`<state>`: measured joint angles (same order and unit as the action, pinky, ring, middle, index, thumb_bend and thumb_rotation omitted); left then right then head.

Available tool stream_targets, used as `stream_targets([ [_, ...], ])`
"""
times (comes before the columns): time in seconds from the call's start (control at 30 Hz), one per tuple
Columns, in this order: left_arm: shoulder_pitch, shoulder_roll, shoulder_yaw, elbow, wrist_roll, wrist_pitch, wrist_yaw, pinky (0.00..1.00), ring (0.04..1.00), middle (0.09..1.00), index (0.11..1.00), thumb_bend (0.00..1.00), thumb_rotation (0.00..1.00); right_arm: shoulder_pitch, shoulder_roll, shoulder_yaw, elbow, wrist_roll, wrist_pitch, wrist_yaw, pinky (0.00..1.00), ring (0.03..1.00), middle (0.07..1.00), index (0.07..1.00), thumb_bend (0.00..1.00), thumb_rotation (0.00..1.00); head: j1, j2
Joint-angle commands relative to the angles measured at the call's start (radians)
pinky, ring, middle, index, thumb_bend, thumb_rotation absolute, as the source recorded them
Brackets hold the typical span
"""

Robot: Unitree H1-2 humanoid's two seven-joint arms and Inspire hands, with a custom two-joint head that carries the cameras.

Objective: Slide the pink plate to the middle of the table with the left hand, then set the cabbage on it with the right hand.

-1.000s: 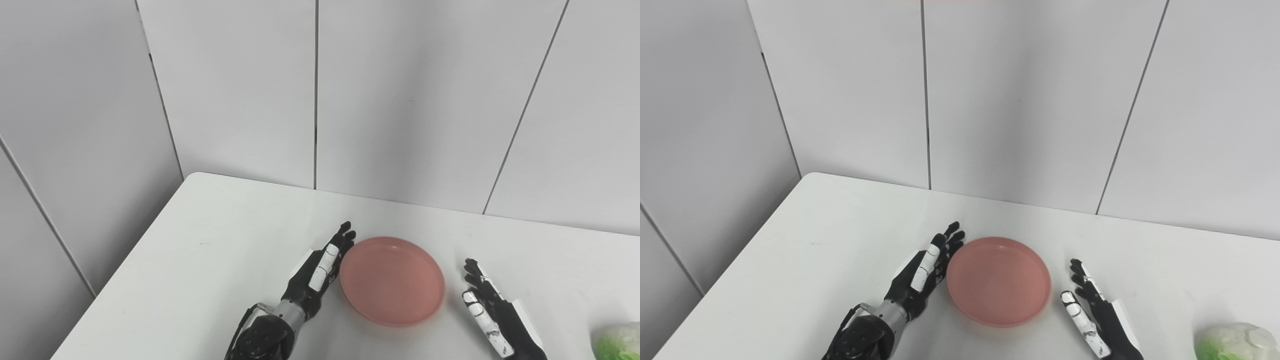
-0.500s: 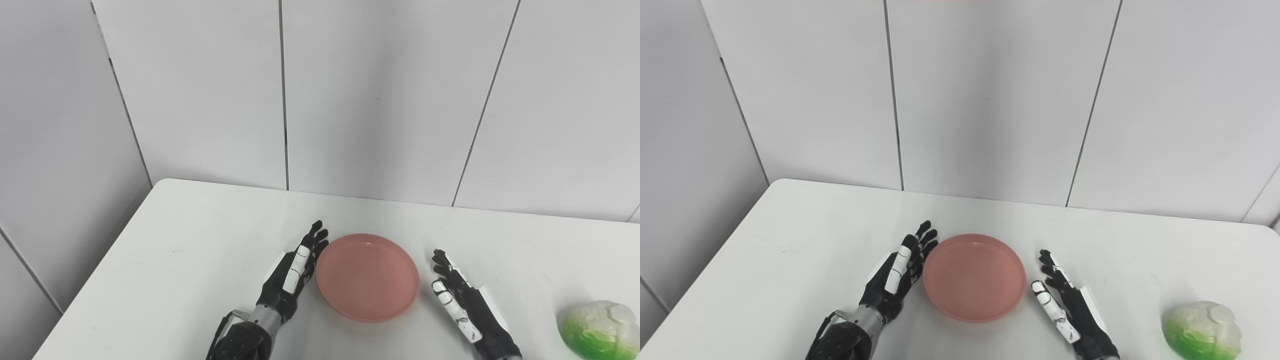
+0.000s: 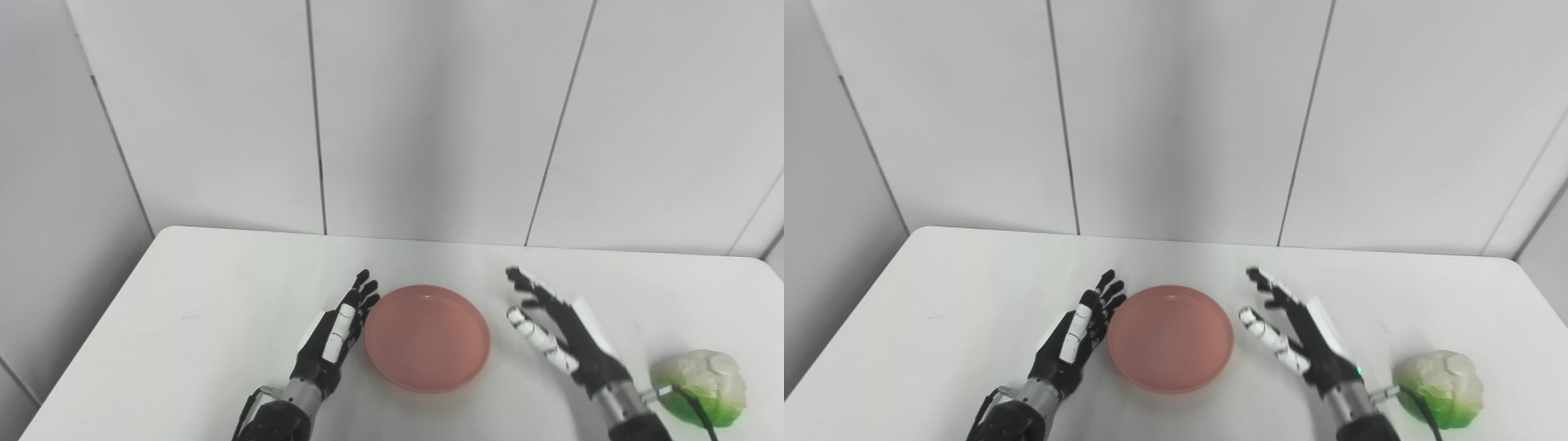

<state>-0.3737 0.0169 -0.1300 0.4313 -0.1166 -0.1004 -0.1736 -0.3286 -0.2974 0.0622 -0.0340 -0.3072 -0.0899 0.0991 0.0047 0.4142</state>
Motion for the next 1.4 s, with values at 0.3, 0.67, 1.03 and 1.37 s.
stream_targets([
  [0.3,0.012,0.03,0.024,0.131,-0.004,0.003,-0.059,1.0,0.982,0.997,0.993,0.86,1.0,-0.072,-0.057,-0.084,-0.183,-0.082,0.076,-0.015,0.71,0.807,0.849,0.867,0.78,0.97,-0.135,-0.027],
  [0.67,-0.01,0.07,0.071,0.243,-0.031,-0.078,-0.126,1.0,0.98,0.987,0.981,0.92,1.0,-0.057,-0.164,-0.151,-0.298,-0.179,0.216,0.041,0.75,0.844,0.876,0.899,0.88,0.88,-0.271,-0.01],
  [1.03,-0.019,0.113,0.1,0.287,-0.044,-0.119,-0.183,1.0,0.971,0.979,0.977,0.92,1.0,0.045,-0.229,-0.247,-0.284,-0.168,0.261,0.033,0.81,0.887,0.919,0.938,0.95,0.8,-0.367,0.008],
  [1.37,-0.01,0.128,0.118,0.283,-0.057,-0.101,-0.197,0.96,0.954,0.961,0.968,0.94,0.98,0.118,-0.291,-0.276,-0.26,-0.195,0.317,0.05,0.8,0.906,0.953,0.981,0.98,0.78,-0.395,0.019],
])
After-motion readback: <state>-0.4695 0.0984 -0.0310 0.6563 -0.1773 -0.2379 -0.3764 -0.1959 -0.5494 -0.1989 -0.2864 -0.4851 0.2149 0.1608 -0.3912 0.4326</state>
